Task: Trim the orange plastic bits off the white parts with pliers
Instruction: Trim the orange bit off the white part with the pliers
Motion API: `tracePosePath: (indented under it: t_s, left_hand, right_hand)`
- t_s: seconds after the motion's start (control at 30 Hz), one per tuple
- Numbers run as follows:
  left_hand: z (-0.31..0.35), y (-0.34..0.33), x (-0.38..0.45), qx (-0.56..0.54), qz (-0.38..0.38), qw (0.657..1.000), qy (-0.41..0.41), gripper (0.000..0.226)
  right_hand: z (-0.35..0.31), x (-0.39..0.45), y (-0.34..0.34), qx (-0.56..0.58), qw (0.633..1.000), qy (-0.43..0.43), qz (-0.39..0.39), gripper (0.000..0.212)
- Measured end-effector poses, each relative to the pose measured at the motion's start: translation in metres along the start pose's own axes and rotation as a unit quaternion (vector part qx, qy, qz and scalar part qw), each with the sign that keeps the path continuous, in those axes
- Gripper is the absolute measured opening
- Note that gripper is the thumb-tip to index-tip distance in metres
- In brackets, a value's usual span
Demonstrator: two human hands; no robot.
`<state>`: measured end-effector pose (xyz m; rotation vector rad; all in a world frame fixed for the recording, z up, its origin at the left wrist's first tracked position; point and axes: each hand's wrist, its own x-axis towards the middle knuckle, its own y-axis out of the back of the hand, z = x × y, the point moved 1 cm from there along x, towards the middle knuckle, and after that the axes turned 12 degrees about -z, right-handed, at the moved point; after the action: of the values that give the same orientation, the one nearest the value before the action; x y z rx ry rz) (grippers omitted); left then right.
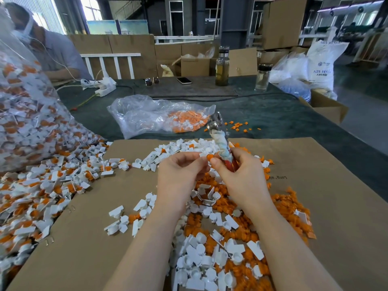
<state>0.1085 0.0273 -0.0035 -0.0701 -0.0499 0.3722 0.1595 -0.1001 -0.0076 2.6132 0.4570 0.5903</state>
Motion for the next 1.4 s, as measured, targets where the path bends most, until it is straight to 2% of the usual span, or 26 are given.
tracePosePath:
  t_s: [0.43, 0.63, 0.73, 0.87, 1.03, 1.4]
  left_hand:
    - [0.0064, -0.005, -0.0061, 0.085, 0.009, 0.995, -0.058, 0.012]
    - [0.0066, -0.0069, -0.0071, 0.128, 0.008, 0.989, -0.08, 0.02]
    - [0.0057, -0.0065, -0.007, 0.122, 0.013, 0.989, -0.08, 0.018]
    - [0.0045, -0.0072, -0.0062, 0.119, 0.027, 0.989, -0.08, 0.018]
    - [0.0025, -0.0077, -0.0035, 0.112, 0.051, 0.99, -0.073, 0.014]
    - [0.0036, -0.002, -0.0022, -0.02, 0.02, 0.997, -0.067, 0.006]
  right_hand:
    - [-0.0032, -0.0036, -0.0001, -0.041, 0.998, 0.008, 0.049, 0.012]
    - [-0.006, -0.0039, -0.0006, -0.057, 0.997, 0.0, 0.054, 0.017]
    - [-0.0057, -0.0032, -0.0006, -0.048, 0.998, -0.001, 0.04, 0.017]
    - [-0.0045, -0.002, -0.0006, -0.028, 1.0, -0.004, 0.013, 0.007]
    - [-0.0044, -0.002, 0.0003, -0.015, 1.0, 0.008, -0.01, 0.008]
    - [-0.0068, -0.0033, 0.0034, 0.037, 0.999, 0.002, -0.02, 0.009]
